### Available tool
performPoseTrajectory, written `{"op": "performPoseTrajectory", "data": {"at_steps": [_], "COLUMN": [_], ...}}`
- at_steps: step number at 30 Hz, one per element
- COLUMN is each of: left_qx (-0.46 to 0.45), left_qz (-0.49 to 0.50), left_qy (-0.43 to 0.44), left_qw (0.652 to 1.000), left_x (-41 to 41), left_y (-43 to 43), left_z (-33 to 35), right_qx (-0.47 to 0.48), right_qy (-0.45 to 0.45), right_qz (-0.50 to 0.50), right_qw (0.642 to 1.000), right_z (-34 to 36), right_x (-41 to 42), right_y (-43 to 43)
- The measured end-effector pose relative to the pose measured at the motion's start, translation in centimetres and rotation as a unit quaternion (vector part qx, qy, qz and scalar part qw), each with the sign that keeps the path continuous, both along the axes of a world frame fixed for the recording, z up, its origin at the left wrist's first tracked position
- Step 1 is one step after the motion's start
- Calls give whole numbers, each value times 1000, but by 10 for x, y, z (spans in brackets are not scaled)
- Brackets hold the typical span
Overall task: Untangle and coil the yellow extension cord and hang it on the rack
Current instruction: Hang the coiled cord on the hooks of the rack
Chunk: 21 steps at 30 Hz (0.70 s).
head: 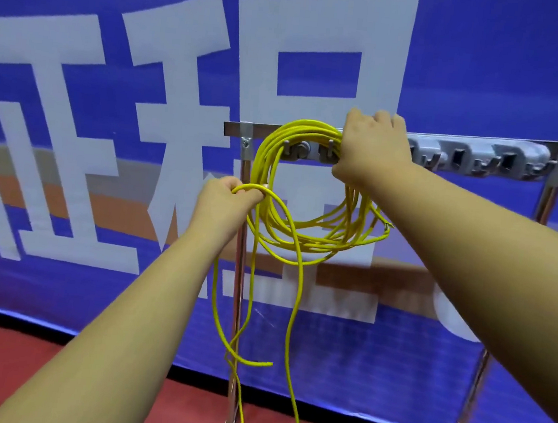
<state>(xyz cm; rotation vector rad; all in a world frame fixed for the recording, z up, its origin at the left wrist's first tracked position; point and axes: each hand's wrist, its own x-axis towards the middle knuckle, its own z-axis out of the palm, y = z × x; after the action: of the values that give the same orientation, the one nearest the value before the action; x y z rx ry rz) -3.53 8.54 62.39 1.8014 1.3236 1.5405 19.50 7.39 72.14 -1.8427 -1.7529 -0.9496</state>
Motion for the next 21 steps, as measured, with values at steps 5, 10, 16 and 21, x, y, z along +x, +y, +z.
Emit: {"op": "performPoseTrajectory", "data": {"at_steps": [5, 10, 16, 21], "left_qx": [-3, -35, -29, 23], "left_qz": [12, -1, -19, 7], "left_qy": [24, 29, 33, 69], "left_qw": [1000, 999, 999, 997], "left_x": [12, 27, 30, 29], "left_y": [18, 29, 35, 30], "left_z": [15, 23, 27, 37], "right_qx": [-27, -39, -76, -68], "right_qy": [-22, -35, 32, 45], "right_qz": [-8, 34, 87, 101], "right_qw": [999, 998, 993, 991], "right_z": [5, 7, 18, 23], "right_x": [-4, -1, 5, -4], "right_y": [8, 7, 6, 1]}}
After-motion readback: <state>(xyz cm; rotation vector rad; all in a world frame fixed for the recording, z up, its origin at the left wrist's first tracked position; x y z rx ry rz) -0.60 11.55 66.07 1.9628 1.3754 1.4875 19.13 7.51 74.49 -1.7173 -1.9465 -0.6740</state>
